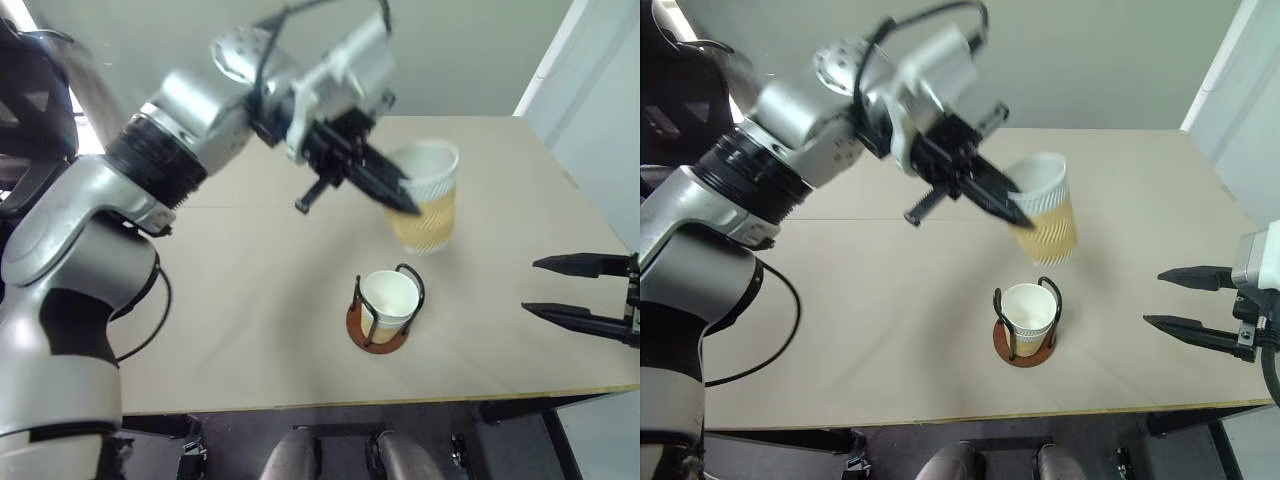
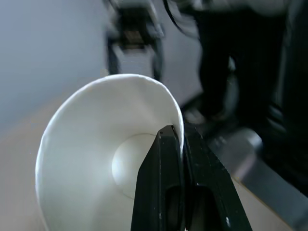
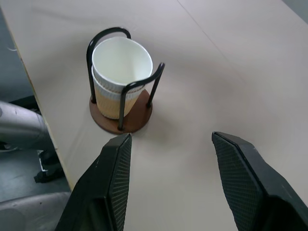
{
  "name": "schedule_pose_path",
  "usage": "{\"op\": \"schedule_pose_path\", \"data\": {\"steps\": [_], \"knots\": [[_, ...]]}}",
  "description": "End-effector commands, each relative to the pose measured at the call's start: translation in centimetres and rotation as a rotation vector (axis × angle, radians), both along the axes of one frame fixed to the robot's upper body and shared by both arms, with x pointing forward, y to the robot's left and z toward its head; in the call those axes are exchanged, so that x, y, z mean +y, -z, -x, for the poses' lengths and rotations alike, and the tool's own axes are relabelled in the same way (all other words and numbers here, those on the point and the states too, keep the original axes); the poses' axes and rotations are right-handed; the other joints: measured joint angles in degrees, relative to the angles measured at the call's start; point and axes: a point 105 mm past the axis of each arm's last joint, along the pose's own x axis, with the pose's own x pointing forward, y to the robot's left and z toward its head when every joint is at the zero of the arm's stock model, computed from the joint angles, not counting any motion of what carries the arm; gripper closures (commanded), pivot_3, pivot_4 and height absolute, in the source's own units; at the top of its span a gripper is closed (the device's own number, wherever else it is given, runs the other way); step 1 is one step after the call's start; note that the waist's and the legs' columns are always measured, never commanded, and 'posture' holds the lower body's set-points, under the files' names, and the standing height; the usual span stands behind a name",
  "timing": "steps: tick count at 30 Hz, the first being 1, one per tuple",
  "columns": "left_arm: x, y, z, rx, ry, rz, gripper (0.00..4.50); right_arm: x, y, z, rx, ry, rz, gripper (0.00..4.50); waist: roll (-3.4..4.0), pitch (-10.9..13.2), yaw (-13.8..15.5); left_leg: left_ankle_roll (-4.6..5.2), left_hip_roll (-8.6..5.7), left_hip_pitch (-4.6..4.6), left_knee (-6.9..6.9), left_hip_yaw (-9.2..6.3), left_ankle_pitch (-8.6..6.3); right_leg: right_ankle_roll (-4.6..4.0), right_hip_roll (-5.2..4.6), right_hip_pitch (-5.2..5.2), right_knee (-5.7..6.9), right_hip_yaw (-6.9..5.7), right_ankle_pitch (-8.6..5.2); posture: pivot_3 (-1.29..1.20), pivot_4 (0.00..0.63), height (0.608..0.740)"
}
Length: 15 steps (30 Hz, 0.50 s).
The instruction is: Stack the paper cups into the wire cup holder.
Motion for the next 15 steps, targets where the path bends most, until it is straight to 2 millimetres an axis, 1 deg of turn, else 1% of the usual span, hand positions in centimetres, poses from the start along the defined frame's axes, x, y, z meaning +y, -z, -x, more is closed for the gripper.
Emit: {"op": "schedule_pose_path", "data": {"steps": [1,6,12,15], "knots": [[-0.1,0.5,0.3,-0.107,0.073,-0.069,4.48,-0.1,-0.9,0.6,-0.054,0.022,0.011,1.82,-0.01,0.04,-0.1,0.0,0.0,-0.02,0.02,0.0,0.0,-0.02,0.01,0.0,0.0,0.0,0.01,0.0,0.15,0.74],[-0.6,2.7,0.1,-0.149,0.126,-0.147,4.48,0.0,-0.9,1.1,-0.059,0.045,0.009,1.82,-0.04,0.06,0.03,0.03,-0.01,-0.06,0.04,-0.01,-0.01,-0.04,0.0,0.02,-0.01,0.01,0.06,0.0,0.15,0.74],[-0.4,3.6,0.1,-0.133,0.137,-0.178,4.48,0.0,-0.6,1.5,-0.052,0.072,0.01,1.82,-0.05,0.06,0.07,0.03,-0.01,-0.18,0.03,-0.02,-0.02,-0.02,0.0,-0.06,0.0,-0.01,0.06,0.0,0.15,0.74],[-0.4,4.4,-0.3,-0.133,0.134,-0.194,4.48,0.2,-0.7,1.5,-0.054,0.072,0.009,1.82,-0.04,0.06,0.1,0.04,-0.01,-0.18,0.02,-0.03,-0.02,-0.02,0.0,-0.06,0.0,0.0,0.06,0.0,0.15,0.74]]}}
